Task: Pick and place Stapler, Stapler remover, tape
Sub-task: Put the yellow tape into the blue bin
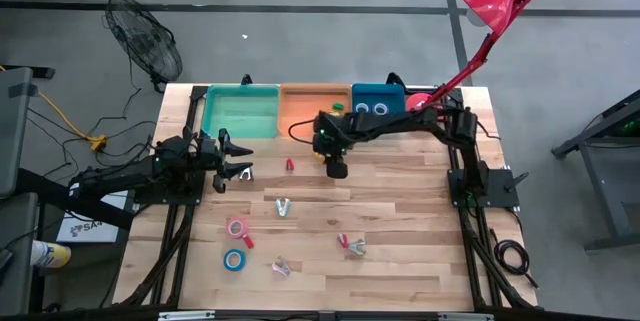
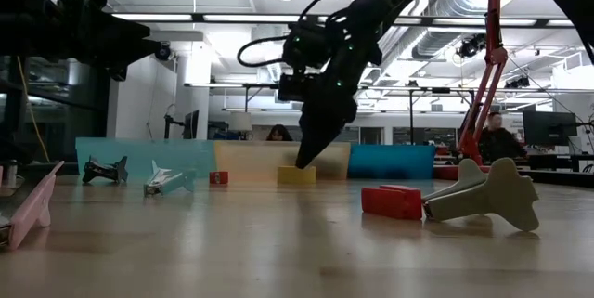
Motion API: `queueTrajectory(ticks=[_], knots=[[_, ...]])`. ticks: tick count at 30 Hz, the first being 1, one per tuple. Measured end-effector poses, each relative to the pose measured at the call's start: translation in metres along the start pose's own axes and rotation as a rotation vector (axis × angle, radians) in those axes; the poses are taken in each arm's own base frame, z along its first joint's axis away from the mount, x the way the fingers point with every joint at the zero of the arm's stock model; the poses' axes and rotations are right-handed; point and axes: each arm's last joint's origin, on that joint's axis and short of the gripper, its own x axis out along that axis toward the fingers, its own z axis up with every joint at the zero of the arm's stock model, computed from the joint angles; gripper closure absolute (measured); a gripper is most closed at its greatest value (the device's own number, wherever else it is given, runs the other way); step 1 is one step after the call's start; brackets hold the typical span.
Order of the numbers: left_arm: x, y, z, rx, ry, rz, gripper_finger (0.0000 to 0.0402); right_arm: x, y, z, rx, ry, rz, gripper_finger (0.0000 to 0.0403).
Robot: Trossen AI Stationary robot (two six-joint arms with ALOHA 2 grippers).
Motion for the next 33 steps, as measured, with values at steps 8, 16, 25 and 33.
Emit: queueTrajectory(ticks=[8,16,25,33], knots=[[0.0,0.0,0.0,0.0,0.0,0.0,0.0224,0.004,-0.001,-0.001,0.005,0.011,-0.012,0.0253],[0.0,0.0,0.0,0.0,0.0,0.0,0.0224,0.01,0.001,-0.004,-0.001,0.051,-0.059,0.0296],[0.0,0.0,0.0,0.0,0.0,0.0,0.0224,0.01,0.007,-0.005,0.032,0.084,-0.116,0.0371],[0.0,0.0,0.0,0.0,0.0,0.0,0.0224,-0.02,0.015,-0.009,0.144,0.163,-0.094,0.0372]])
